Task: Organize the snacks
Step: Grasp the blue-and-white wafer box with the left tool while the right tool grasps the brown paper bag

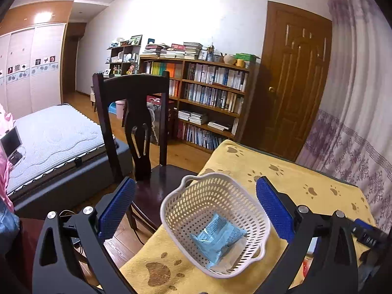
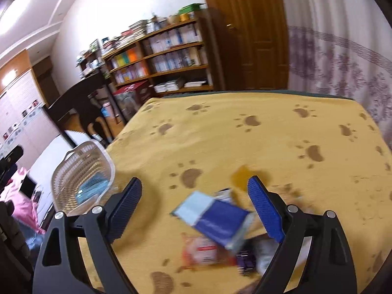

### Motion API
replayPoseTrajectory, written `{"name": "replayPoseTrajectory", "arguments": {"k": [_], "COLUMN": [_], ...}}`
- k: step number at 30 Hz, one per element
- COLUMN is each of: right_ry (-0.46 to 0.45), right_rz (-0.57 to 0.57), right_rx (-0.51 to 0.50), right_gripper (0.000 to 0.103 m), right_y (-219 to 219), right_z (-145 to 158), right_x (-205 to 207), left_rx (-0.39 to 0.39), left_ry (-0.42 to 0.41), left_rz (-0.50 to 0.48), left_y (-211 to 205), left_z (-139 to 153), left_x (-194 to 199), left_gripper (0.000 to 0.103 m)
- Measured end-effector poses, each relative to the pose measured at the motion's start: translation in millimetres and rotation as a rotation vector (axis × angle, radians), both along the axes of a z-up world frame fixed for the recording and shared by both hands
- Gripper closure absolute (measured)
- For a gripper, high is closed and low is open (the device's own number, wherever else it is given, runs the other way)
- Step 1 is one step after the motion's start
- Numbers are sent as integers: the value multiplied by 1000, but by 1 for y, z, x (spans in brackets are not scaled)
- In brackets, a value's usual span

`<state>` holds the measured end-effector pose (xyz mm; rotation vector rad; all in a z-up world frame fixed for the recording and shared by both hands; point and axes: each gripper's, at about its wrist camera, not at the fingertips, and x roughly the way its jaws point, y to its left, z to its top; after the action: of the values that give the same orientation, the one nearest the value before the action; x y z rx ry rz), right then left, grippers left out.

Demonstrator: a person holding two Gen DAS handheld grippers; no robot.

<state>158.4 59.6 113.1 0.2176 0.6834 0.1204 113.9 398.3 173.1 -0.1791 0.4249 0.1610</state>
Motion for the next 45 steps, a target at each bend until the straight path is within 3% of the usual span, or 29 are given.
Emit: {"name": "replayPoseTrajectory", "arguments": {"k": [7,15,24,28,36,45], "right_ry": [14,68,183,233,258,260], "right_rz": [-119,-190,-183,-166,-141,-120], "right_rx": [-21,-108,-198,-182,-201,-196], "right_gripper": [15,15,15,14,15,29], "right_y": [-44,-61,-64,-68,-67,-81], "right_z": [-1,-22,-51,-63,-63,-71], "right_x": [3,12,30,35,30,9], "left_rx": [20,43,95,112,133,152], "left_ry": [15,25,52,67,102,165], "left_rz": [-43,-85,-151,-172,-215,-263], "left_y": [-16,-30,-56,-67,-85,-106], "left_z": [-4,-7,-16,-20,-32,-53], "left_x": [2,1,5,9,13,23], "left_gripper": [3,3,3,3,3,3]}}
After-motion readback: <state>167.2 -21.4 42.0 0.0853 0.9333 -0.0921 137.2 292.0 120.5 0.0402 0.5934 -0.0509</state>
